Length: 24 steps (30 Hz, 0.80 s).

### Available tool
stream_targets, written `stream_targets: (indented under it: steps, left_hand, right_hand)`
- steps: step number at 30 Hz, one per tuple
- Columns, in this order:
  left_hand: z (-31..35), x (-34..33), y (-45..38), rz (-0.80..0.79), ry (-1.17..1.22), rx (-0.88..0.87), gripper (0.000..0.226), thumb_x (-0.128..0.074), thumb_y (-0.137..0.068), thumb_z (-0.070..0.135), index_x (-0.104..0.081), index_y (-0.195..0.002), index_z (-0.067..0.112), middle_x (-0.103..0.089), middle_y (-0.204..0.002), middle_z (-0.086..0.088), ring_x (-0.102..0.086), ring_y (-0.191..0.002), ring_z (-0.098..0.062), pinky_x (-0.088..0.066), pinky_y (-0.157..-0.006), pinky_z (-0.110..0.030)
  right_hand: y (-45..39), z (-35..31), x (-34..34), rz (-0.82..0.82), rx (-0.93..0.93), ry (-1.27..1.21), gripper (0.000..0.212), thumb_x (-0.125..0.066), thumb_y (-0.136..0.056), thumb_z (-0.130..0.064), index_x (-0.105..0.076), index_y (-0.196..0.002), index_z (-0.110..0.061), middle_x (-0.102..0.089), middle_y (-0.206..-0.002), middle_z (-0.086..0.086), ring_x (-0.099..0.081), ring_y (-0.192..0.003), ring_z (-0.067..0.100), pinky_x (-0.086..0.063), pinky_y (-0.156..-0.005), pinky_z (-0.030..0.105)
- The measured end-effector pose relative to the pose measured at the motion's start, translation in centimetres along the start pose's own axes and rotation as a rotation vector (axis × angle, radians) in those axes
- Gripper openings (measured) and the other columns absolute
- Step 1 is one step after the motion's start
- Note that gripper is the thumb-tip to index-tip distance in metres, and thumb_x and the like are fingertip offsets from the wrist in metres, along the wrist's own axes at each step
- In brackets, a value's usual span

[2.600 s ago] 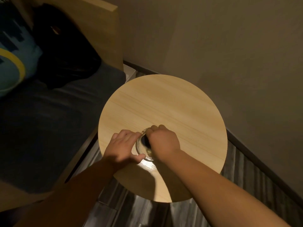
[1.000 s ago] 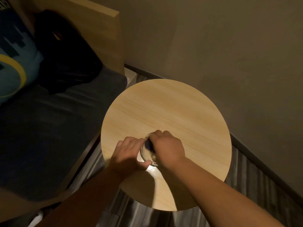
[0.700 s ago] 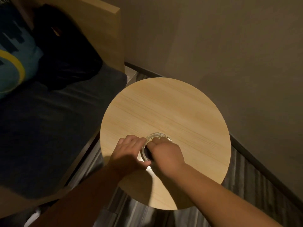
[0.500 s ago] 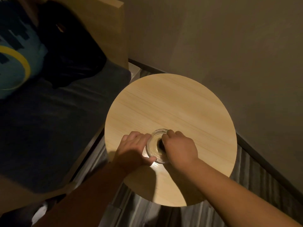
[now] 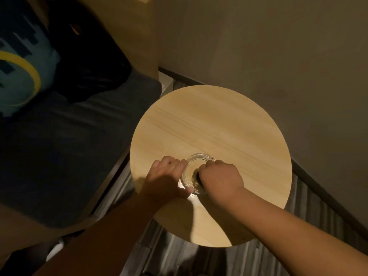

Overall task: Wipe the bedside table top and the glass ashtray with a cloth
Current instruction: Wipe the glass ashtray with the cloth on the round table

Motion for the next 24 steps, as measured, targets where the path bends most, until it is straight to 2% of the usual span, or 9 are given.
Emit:
stream_targets:
  steps: [2,4,5,9,14,16,19,21,24]
  left_hand:
    - [0.0,-0.3,0.0,0.010,0.006,-0.005,0.078,-0.025,-0.080,0.077,-0.063,-0.104,0.014,-0.066,-0.090,-0.001,-0.060,-0.088,-0.025,-0.048,-0.067,-0.037]
    - [-0.1,-0.6,0.1,0.020,0.021,0.000,0.066,-0.050,-0.069,0.067,-0.063,-0.105,0.013,-0.067,-0.092,-0.002,-0.059,-0.090,-0.027,-0.048,-0.069,-0.038]
    - [-0.2,-0.9,0.1,0.020,0.028,0.003,0.066,-0.054,-0.064,0.063,-0.063,-0.106,0.013,-0.067,-0.094,-0.002,-0.059,-0.092,-0.026,-0.047,-0.070,-0.038]
    - [-0.4,-1.2,0.2,0.039,0.046,0.013,0.064,-0.050,-0.070,0.065,-0.062,-0.107,0.015,-0.065,-0.094,0.000,-0.057,-0.092,-0.023,-0.047,-0.073,-0.037]
    - [-0.6,-0.9,0.1,0.022,0.078,0.080,0.060,-0.058,-0.068,0.055,-0.056,-0.116,0.019,-0.062,-0.107,0.004,-0.052,-0.104,-0.019,-0.038,-0.084,-0.033]
    - [-0.6,-0.9,0.1,-0.007,0.097,0.090,0.064,-0.061,-0.069,0.054,-0.053,-0.122,0.020,-0.059,-0.113,0.004,-0.048,-0.109,-0.018,-0.034,-0.087,-0.032]
    - [-0.7,-0.8,0.1,-0.006,0.148,0.104,0.065,-0.065,-0.070,0.054,-0.051,-0.124,0.021,-0.057,-0.114,0.006,-0.046,-0.111,-0.017,-0.032,-0.089,-0.033]
    - [-0.5,-0.7,0.2,-0.003,0.149,0.106,0.065,-0.066,-0.071,0.055,-0.051,-0.124,0.021,-0.057,-0.113,0.007,-0.045,-0.111,-0.017,-0.031,-0.089,-0.033]
    - [-0.6,-1.0,0.2,0.007,0.151,0.113,0.066,-0.065,-0.069,0.054,-0.050,-0.125,0.021,-0.057,-0.112,0.005,-0.046,-0.110,-0.019,-0.033,-0.087,-0.034]
  right_hand:
    - [0.1,-0.5,0.0,-0.034,0.012,-0.069,0.021,-0.052,-0.087,-0.017,-0.065,-0.101,-0.023,-0.063,-0.095,0.001,-0.059,-0.085,0.025,-0.034,-0.059,0.030]
    - [0.1,-0.7,-0.3,-0.051,-0.016,-0.190,0.016,-0.053,-0.084,-0.024,-0.068,-0.090,-0.028,-0.063,-0.083,-0.001,-0.057,-0.073,0.024,-0.029,-0.053,0.026]
    - [-0.1,-0.6,-0.4,-0.046,-0.045,-0.263,0.015,-0.053,-0.082,-0.025,-0.068,-0.085,-0.026,-0.063,-0.079,0.000,-0.055,-0.068,0.024,-0.026,-0.049,0.025]
    - [-1.3,0.0,0.1,0.126,-0.128,-0.435,0.009,-0.054,-0.077,-0.020,-0.062,-0.077,-0.020,-0.060,-0.072,0.000,-0.054,-0.065,0.024,-0.027,-0.046,0.026]
    - [-1.6,1.6,1.2,0.253,-0.112,-0.405,0.015,-0.059,-0.077,-0.017,-0.062,-0.087,-0.028,-0.057,-0.093,-0.003,-0.055,-0.083,0.022,-0.037,-0.057,0.029]
    - [-0.5,4.4,1.8,0.354,-0.192,-0.450,0.012,-0.057,-0.084,-0.023,-0.063,-0.095,-0.023,-0.060,-0.097,0.000,-0.056,-0.088,0.024,-0.039,-0.061,0.031]
    - [2.7,10.7,1.4,0.522,-0.435,-0.713,0.012,-0.058,-0.088,-0.027,-0.063,-0.098,-0.020,-0.064,-0.091,-0.001,-0.057,-0.082,0.021,-0.038,-0.064,0.031]
    - [4.3,13.2,-1.4,0.432,-0.587,-0.955,0.011,-0.056,-0.091,-0.029,-0.060,-0.095,-0.020,-0.063,-0.085,-0.003,-0.058,-0.080,0.019,-0.038,-0.062,0.031]
    - [4.5,11.7,-6.0,0.192,-0.669,-1.161,0.010,-0.052,-0.095,-0.027,-0.056,-0.095,-0.018,-0.062,-0.087,0.002,-0.056,-0.077,0.015,-0.037,-0.059,0.029]
Point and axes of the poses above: each hand's wrist, its own y-axis away from the middle knuckle, its own x-axis out of the back of the hand, z = x × y, the point moved 9 cm from there along -y, towards the middle knuckle
